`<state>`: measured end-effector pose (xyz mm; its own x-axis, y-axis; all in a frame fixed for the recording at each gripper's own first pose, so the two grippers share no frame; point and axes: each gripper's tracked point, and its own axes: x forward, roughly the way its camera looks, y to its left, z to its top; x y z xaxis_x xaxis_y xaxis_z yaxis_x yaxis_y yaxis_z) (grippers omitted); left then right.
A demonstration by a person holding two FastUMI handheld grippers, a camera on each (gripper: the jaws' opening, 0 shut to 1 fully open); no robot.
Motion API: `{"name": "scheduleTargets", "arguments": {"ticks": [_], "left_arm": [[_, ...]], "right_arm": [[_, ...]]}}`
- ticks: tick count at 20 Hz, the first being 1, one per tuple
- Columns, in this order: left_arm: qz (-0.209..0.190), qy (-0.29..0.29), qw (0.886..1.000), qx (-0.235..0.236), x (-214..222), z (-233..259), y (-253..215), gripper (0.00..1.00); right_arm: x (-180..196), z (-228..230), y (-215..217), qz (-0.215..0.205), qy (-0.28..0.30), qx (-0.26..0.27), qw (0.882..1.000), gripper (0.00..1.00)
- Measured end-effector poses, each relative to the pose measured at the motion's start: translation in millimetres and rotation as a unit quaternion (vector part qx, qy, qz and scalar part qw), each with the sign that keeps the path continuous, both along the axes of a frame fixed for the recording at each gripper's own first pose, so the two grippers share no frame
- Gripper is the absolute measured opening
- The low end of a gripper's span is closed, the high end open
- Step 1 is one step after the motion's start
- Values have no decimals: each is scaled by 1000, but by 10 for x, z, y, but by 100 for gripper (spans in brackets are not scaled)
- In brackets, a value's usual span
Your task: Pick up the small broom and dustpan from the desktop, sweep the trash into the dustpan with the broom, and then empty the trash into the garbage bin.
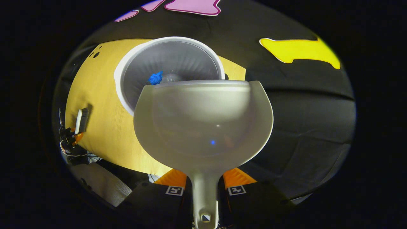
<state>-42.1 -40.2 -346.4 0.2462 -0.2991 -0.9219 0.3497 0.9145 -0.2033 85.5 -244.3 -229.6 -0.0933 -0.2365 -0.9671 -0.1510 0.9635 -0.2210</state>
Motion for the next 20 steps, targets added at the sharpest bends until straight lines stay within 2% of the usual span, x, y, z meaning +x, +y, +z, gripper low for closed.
{"name": "scheduleTargets", "arguments": {"ticks": [3, 4, 5, 6, 7, 8, 12, 13, 16, 20], "left_arm": [[1, -4, 1000, 6, 20, 8, -1, 22], [2, -6, 1000, 7, 25, 10, -3, 24], [3, -7, 1000, 8, 36, 24, -6, 24], [4, -7, 1000, 10, 42, 36, -4, 24], [4, -9, 1000, 14, 52, 47, 0, 24], [5, -9, 1000, 18, 64, 53, 3, 24], [10, -11, 999, 30, 96, 90, 6, 22], [11, -12, 999, 31, 112, 96, 5, 24], [14, -12, 999, 41, 135, 125, 11, 22], [21, -9, 998, 53, 145, 135, 10, 24]], "right_arm": [[-4, 17, -25, 13, -15, 5, 1000, 35], [-35, 72, -9, 15, -29, 9, 999, 35], [-49, 123, 29, 12, -45, 17, 999, 40], [-54, 172, 37, 5, -62, 30, 998, 35], [-65, 231, 72, -3, -79, 45, 996, 31], [-100, 326, 135, -9, -97, 59, 994, 35], [-277, 642, 316, -6, -158, 98, 983, 35], [-335, 712, 379, -1, -168, 104, 980, 35], [-568, 858, 618, 18, -193, 123, 973, 35], [-916, 750, 1155, 49, -191, 171, 965, 35]]}}
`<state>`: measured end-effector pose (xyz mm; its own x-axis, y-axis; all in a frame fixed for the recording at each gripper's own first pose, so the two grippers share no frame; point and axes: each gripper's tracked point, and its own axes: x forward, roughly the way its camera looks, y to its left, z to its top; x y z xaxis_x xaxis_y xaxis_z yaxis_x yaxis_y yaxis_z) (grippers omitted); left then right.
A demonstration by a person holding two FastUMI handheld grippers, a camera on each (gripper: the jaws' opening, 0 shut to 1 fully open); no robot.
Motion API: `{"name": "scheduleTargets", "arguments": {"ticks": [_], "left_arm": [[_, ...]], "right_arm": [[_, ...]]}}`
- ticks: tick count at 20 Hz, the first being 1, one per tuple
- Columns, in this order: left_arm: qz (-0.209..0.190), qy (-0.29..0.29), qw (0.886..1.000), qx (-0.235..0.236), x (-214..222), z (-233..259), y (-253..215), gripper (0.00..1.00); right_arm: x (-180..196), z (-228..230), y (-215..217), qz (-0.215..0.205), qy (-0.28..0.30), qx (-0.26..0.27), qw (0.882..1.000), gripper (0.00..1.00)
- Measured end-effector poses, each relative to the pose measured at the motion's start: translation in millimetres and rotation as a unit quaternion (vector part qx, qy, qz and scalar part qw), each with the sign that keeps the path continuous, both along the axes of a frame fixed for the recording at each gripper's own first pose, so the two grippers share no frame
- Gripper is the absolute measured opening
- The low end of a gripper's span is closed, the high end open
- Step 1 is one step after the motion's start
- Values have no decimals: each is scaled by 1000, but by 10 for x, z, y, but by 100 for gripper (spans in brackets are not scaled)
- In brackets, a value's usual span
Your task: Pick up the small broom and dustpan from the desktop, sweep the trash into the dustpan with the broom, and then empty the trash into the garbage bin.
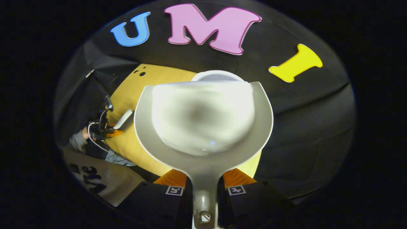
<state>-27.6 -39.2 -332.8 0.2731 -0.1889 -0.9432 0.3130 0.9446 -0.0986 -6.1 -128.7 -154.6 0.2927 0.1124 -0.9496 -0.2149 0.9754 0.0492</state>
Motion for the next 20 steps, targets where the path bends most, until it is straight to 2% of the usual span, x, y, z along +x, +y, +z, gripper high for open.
{"name": "scheduleTargets", "arguments": {"ticks": [1, 2, 5, 7, 12, 16, 19, 20], "left_arm": [[2, 0, 1000, 1, 10, 4, -3, 24], [5, 2, 1000, 4, 7, -7, -8, 22], [7, 2, 1000, 14, 16, -10, -1, 24], [11, 2, 1000, 18, 23, -18, 0, 22], [27, 4, 999, 35, 41, -48, 7, 24], [36, 4, 998, 53, 56, -109, 14, 24], [42, 2, 997, 62, 45, -112, -20, 24], [46, 3, 997, 63, 43, -117, -26, 24]], "right_arm": [[-100, -52, 146, 10, 4, 10, 1000, 40], [-212, -131, 293, 18, 11, 19, 1000, 35], [-401, -453, 576, 43, 24, 13, 999, 35], [-521, -773, 771, 56, 38, 8, 998, 35], [-702, -1779, 1198, 77, 70, 3, 995, 35], [-656, -2444, 1387, 60, 78, 10, 995, 35], [-585, -2733, 1431, 36, 79, 18, 996, 35], [-561, -2830, 1407, 27, 78, 18, 996, 40]]}}
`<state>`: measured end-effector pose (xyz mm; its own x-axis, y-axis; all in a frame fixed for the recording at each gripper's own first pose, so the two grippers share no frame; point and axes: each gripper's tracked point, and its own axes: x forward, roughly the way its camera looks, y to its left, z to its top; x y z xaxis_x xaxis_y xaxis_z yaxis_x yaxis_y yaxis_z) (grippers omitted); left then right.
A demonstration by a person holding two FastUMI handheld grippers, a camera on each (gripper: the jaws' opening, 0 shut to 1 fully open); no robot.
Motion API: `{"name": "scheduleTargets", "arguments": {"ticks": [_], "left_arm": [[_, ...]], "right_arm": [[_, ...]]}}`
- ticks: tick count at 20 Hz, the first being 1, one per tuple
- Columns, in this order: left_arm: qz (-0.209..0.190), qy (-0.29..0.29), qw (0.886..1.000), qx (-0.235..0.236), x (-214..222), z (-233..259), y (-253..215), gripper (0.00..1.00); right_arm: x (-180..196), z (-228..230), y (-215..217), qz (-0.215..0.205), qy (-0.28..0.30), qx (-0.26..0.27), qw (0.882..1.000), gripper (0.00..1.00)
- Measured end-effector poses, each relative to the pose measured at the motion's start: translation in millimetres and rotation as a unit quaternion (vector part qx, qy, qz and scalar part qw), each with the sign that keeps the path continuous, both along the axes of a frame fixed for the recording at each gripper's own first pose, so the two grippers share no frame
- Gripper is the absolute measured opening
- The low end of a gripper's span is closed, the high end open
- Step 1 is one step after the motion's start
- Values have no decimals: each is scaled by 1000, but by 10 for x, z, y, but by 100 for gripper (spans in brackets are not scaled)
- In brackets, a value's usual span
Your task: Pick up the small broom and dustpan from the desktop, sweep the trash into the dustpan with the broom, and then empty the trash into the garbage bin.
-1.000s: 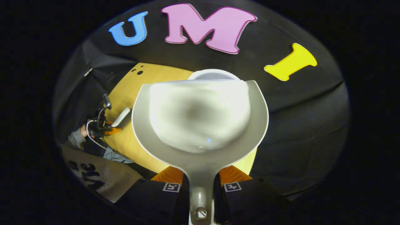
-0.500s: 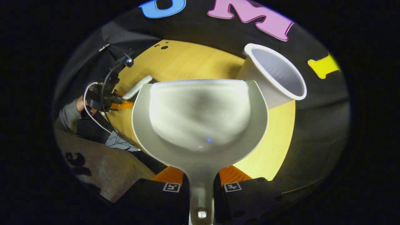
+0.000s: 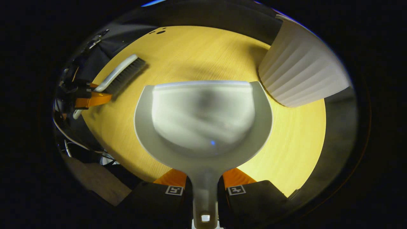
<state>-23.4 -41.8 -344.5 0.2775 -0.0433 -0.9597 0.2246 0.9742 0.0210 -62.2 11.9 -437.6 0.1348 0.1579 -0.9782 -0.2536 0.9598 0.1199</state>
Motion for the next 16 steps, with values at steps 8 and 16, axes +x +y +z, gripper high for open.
{"name": "scheduleTargets", "arguments": {"ticks": [8, 16], "left_arm": [[17, 10, 1000, 18, 18, -107, -19, 24], [12, 22, 999, 33, 26, -141, -15, 27]], "right_arm": [[52, -295, 18, -32, 3, 8, 999, 36], [5, -291, 40, -37, 18, 19, 999, 46]]}}
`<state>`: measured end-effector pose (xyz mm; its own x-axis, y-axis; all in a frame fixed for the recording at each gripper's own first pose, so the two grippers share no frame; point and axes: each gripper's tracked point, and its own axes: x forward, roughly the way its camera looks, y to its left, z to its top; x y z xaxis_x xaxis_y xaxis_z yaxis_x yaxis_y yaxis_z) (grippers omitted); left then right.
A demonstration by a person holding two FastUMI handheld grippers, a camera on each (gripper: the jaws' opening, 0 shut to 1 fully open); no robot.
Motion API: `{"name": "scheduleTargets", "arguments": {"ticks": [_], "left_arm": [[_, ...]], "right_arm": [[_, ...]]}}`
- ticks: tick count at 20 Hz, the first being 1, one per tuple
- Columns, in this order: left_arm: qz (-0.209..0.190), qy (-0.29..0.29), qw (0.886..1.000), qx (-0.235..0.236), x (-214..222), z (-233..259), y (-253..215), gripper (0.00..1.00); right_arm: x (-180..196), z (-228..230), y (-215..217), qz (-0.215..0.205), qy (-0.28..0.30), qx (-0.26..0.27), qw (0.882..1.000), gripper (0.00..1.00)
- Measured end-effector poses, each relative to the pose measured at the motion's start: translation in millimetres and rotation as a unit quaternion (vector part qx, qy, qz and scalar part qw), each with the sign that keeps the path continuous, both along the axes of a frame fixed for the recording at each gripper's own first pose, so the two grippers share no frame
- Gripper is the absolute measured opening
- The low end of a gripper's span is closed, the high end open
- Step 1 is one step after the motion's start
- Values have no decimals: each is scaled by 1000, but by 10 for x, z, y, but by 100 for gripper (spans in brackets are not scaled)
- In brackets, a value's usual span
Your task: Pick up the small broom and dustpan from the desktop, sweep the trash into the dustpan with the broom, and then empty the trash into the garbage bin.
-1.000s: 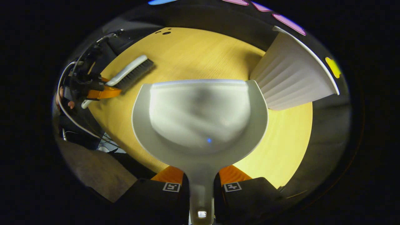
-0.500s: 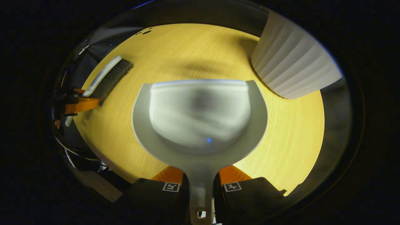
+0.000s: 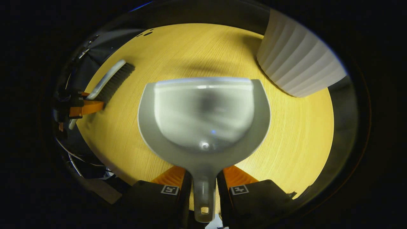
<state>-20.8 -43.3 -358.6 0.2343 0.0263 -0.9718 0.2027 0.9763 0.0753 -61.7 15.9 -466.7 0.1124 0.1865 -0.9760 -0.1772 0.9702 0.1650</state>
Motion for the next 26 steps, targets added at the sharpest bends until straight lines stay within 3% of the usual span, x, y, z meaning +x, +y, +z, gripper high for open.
{"name": "scheduleTargets", "arguments": {"ticks": [1, 4, 10, 12, 13, 14, 15, 18, 19, 20, 24, 25, 26], "left_arm": [[-3, 1, 1000, 3, -3, 3, 6, 28], [-14, -11, 1000, 18, 3, 104, 42, 30], [-42, -30, 998, 31, -77, 529, 80, 29], [-41, -55, 997, 24, -67, 757, 11, 29], [-40, -78, 996, 19, -19, 911, -28, 29], [-39, -106, 993, 13, 50, 1070, -62, 29], [-35, -137, 990, 6, 151, 1250, -118, 29], [-18, -243, 970, -27, 449, 1840, -323, 29], [-15, -279, 959, -40, 543, 2038, -401, 29], [-14, -315, 948, -51, 651, 2250, -483, 29], [-26, -420, 905, -67, 790, 2983, -677, 29], [-27, -436, 896, -74, 785, 3077, -736, 29], [-29, -449, 889, -85, 786, 3187, -804, 29]], "right_arm": [[-2, 1, 4, -2, 1, 1, 1000, 39], [-19, 100, -9, -5, 0, 10, 1000, 43], [-26, 779, -81, -11, -41, 25, 999, 40], [44, 1026, -69, -16, -72, 35, 997, 40], [99, 1161, -55, -17, -93, 42, 995, 47], [179, 1297, -24, -18, -118, 46, 992, 40], [263, 1419, -18, -19, -142, 46, 989, 40], [589, 1771, -68, -19, -231, 33, 972, 40], [703, 1925, -71, -21, -261, 33, 965, 32], [820, 2102, -54, -25, -292, 37, 955, 40], [1166, 2761, -144, -35, -414, 35, 909, 38], [1212, 2891, -164, -36, -436, 32, 899, 33], [1252, 3005, -179, -39, -453, 29, 890, 39]]}}
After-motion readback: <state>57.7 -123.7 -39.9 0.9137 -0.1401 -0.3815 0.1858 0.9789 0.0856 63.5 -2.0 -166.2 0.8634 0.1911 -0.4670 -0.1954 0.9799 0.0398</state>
